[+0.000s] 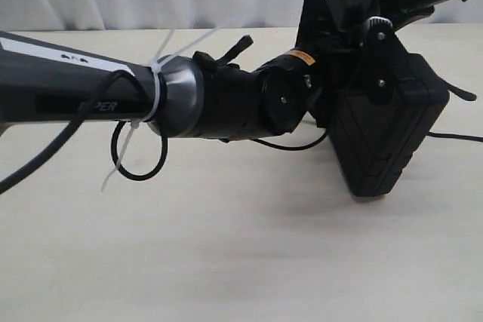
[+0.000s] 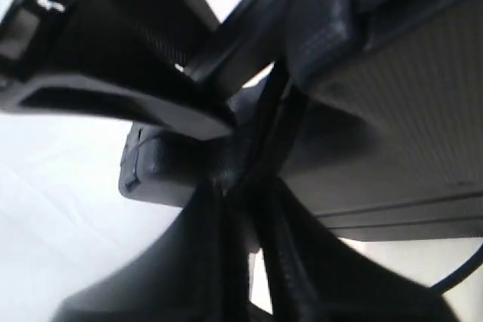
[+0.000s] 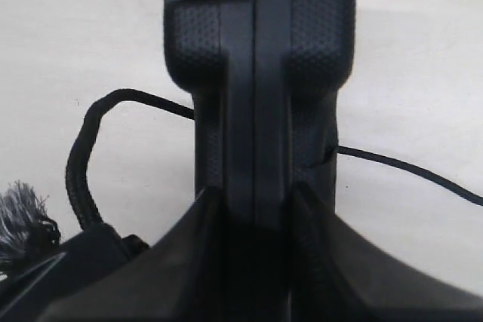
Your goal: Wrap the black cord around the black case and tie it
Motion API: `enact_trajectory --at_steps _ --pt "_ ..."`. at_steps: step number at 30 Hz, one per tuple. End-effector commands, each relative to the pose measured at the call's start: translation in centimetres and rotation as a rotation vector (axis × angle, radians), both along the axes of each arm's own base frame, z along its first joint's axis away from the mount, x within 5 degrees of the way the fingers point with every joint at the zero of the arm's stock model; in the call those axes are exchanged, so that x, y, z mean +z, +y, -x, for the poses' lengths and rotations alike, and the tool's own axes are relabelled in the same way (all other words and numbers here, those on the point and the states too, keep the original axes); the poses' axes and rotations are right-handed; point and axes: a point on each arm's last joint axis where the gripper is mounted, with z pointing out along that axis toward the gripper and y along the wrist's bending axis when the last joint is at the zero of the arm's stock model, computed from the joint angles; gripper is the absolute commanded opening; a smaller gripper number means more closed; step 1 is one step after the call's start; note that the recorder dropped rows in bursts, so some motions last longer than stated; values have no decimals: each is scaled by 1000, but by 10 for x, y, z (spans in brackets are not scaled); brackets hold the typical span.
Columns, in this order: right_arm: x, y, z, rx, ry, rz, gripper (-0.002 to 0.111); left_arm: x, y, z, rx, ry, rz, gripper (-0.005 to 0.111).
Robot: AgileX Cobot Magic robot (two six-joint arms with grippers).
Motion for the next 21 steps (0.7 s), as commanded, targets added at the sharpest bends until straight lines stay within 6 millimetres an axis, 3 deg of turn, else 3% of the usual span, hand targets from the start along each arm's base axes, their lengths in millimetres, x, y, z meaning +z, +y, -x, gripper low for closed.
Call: enact_trajectory --at_steps 1,6,13,16,21 --pt "-3 2 1 9 22 -18 4 2 -4 6 -73 -3 -32 0" --pt "-3 2 1 9 22 -18 4 7 -3 4 -23 16 58 4" --pt "-3 2 1 9 22 -18 4 8 4 -1 95 76 147 58" --pt "-3 2 1 9 22 -18 4 7 8 -3 144 77 142 64" --pt "-3 2 1 9 22 -18 4 3 14 -5 202 85 69 64"
